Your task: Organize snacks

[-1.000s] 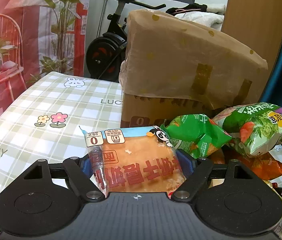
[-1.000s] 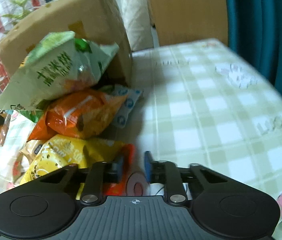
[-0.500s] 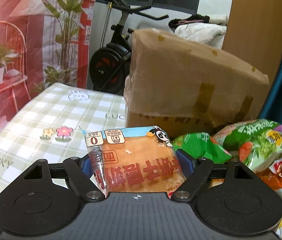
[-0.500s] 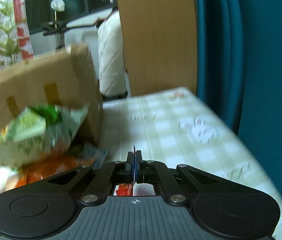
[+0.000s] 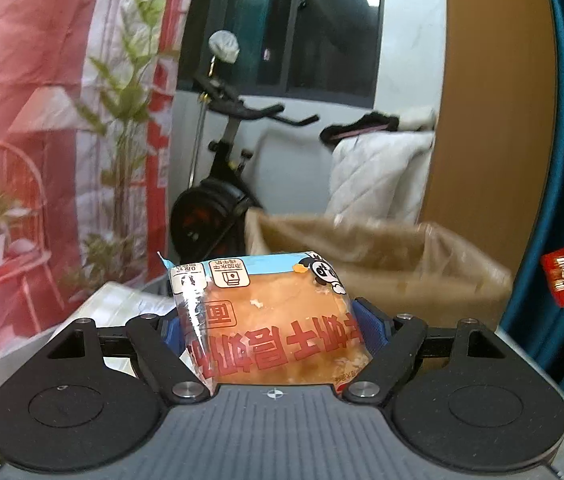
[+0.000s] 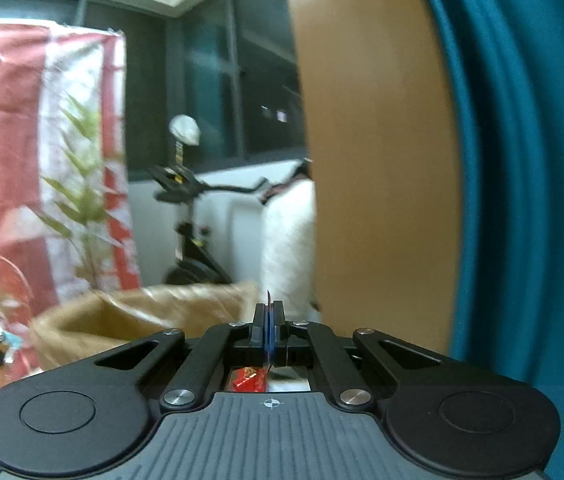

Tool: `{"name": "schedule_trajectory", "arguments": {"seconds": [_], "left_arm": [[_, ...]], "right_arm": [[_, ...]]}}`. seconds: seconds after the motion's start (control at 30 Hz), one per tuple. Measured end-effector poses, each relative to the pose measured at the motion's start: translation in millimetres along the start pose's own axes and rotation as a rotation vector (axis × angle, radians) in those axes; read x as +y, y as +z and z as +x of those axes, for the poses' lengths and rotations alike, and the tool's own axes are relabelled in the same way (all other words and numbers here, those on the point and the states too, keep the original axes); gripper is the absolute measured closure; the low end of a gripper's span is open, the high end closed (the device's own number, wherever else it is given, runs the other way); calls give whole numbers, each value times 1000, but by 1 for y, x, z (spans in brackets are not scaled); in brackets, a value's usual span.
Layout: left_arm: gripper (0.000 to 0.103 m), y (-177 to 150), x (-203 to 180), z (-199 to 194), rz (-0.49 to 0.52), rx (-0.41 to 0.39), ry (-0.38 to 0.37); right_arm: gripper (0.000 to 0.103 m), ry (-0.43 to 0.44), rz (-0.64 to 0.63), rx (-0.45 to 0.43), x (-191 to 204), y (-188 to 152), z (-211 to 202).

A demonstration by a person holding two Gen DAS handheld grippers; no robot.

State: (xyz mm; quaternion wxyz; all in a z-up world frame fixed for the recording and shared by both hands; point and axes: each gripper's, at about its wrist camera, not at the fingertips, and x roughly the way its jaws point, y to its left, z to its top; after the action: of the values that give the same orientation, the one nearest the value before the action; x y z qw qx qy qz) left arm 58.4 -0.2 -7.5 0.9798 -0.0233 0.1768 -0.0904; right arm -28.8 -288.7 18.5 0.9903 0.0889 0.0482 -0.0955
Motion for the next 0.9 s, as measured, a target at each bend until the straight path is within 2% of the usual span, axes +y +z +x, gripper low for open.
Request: {"name": "schedule_trajectory", "arguments": {"seconds": [0.1,0.23,0.37,0.47,0.5,0.53,0.6,0.7,0.77,0.83,0.9], "left_arm": [[21,24,-15,16,38,-24,-11],[21,54,-38,53,95,-34,-22],[21,67,-54,94,122,9,-21],[18,64,-59,115,135,55,-21],[17,63,-58,121,128,67,-23],[16,62,-56,125,122,79,-24],[12,59,-52,126,115,91,-21],[12,54,-45,116,117,88,-35],[12,51,-40,107,112,88,-45],[12,46,-35,94,107,84,-65],[12,40,-31,82,103,83,-77]], "right_arm": [[103,46,-33,-4,14,17,27],[103,93,-19,36,29,29,65],[103,112,-9,81,49,20,107],[101,103,12,154,57,5,130],[95,88,23,176,57,1,134],[84,82,44,179,57,-5,136],[72,92,76,188,55,-11,135],[70,100,57,193,57,-17,124],[64,107,47,196,58,-20,113],[49,111,37,199,59,-23,101],[38,113,17,213,61,-26,89]]}}
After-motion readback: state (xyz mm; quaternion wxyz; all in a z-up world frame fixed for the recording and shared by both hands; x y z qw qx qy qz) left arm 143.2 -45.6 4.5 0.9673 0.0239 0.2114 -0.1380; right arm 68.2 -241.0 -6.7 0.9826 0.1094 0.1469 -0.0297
